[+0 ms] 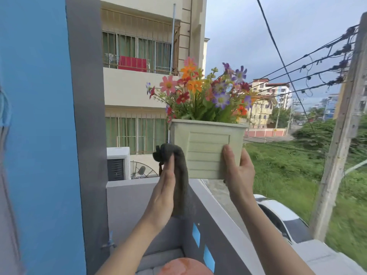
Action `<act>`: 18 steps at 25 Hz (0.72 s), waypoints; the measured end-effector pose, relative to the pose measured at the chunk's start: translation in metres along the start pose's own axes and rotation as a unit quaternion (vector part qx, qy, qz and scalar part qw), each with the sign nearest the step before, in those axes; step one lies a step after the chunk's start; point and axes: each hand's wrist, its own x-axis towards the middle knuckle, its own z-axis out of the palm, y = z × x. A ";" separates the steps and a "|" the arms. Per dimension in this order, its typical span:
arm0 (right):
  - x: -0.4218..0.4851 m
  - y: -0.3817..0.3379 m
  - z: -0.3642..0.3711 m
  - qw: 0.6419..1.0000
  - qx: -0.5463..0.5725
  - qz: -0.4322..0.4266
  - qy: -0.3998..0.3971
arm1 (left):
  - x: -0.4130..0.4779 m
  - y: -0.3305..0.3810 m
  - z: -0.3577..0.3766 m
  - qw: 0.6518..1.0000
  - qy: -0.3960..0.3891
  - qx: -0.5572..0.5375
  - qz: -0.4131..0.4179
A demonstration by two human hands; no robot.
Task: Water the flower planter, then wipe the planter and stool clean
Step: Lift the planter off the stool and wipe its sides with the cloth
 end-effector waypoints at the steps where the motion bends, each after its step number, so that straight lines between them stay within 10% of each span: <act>1: -0.001 0.003 -0.001 1.000 -0.009 0.000 -0.010 | 0.007 0.003 0.000 1.000 -0.001 -0.008 0.005; 18: -0.005 0.005 -0.004 0.998 0.025 0.013 -0.060 | 0.058 -0.009 -0.016 0.976 0.042 -0.147 -0.155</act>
